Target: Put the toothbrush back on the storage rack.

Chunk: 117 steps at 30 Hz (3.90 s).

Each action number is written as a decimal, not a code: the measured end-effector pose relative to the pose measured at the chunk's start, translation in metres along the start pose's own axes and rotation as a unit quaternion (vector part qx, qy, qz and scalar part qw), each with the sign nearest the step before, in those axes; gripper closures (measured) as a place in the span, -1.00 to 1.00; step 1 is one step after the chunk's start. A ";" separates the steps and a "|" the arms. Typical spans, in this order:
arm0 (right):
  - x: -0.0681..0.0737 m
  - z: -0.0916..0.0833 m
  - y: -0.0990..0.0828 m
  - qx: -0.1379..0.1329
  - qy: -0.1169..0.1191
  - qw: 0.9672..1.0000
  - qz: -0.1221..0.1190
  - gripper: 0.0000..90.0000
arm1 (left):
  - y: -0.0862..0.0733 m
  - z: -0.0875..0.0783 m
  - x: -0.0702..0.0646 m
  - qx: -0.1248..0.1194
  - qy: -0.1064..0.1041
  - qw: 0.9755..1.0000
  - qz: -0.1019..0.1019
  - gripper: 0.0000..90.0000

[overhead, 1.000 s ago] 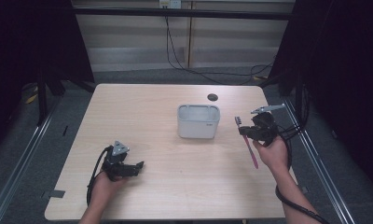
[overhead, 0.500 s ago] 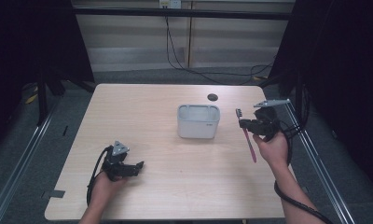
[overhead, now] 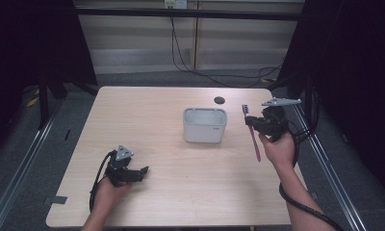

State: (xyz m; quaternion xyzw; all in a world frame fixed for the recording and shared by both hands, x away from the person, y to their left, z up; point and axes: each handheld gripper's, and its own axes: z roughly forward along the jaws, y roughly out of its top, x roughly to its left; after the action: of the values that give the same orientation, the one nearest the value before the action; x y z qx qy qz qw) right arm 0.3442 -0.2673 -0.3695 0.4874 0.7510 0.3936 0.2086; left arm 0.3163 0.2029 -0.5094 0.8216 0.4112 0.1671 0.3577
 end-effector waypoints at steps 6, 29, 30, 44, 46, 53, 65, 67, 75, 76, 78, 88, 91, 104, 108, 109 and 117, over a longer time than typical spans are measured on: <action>0.001 -0.001 0.004 -0.017 0.004 1.000 0.009 0.87 | 0.000 0.000 0.000 0.000 0.000 1.000 0.001 -0.68; 0.008 0.001 0.021 -0.064 -0.010 0.998 0.010 0.87 | 0.000 0.000 0.000 0.001 0.000 1.000 0.001 -0.68; 0.009 0.001 0.022 -0.066 -0.011 0.998 0.011 0.87 | 0.000 0.000 0.000 0.001 0.000 1.000 0.001 -0.68; 0.013 0.003 0.038 -0.088 -0.015 0.996 0.011 0.87 | 0.000 0.000 0.000 0.001 0.000 1.000 0.001 -0.68; 0.014 0.004 0.040 -0.092 -0.015 0.996 0.013 0.87 | 0.000 0.000 0.000 0.001 0.000 1.000 0.001 -0.68; 0.020 0.008 0.048 -0.104 -0.020 0.994 0.004 0.87 | 0.000 0.000 0.000 0.000 0.000 1.000 0.001 -0.68; 0.021 0.016 0.055 -0.118 -0.024 0.993 0.010 0.87 | 0.000 0.000 0.000 0.000 0.000 1.000 0.001 -0.68; 0.020 0.016 0.057 -0.122 -0.025 0.992 0.011 0.87 | 0.000 0.000 0.000 0.000 0.000 1.000 0.000 -0.68; 0.024 0.018 0.065 -0.129 -0.029 0.991 0.003 0.87 | 0.000 0.000 0.000 0.000 0.000 1.000 0.000 -0.68; 0.024 0.019 0.066 -0.131 -0.028 0.991 0.002 0.87 | 0.000 0.000 0.000 -0.002 0.000 1.000 -0.002 -0.68; 0.025 0.020 0.068 -0.133 -0.029 0.991 0.002 0.87 | 0.000 0.000 0.000 -0.002 0.000 1.000 -0.002 -0.68; 0.029 0.025 0.075 -0.141 -0.033 0.989 0.003 0.87 | 0.000 0.000 0.000 -0.001 0.000 1.000 -0.002 -0.68; 0.030 0.027 0.077 -0.146 -0.034 0.989 0.003 0.87 | 0.000 0.000 0.000 -0.001 0.000 1.000 -0.002 -0.68; 0.033 0.040 0.082 -0.150 -0.038 0.988 0.003 0.87 | 0.000 0.000 0.000 -0.001 0.000 1.000 -0.002 -0.68; 0.034 0.044 0.084 -0.153 -0.042 0.987 0.000 0.87 | 0.000 0.000 0.000 0.000 0.000 1.000 -0.002 -0.68; 0.034 0.045 0.084 -0.154 -0.041 0.987 0.003 0.86 | 0.000 0.000 0.000 0.000 0.000 1.000 -0.002 -0.67; 0.031 0.049 0.085 -0.160 -0.051 0.986 0.008 0.86 | 0.000 0.000 0.000 -0.001 0.000 1.000 -0.002 -0.68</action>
State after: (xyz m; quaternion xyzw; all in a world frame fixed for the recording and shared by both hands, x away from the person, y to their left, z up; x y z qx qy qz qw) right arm 0.4131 -0.2022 -0.3294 0.4733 0.6626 0.4854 0.3183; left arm 0.3161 0.2026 -0.5096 0.8207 0.4125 0.1665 0.3587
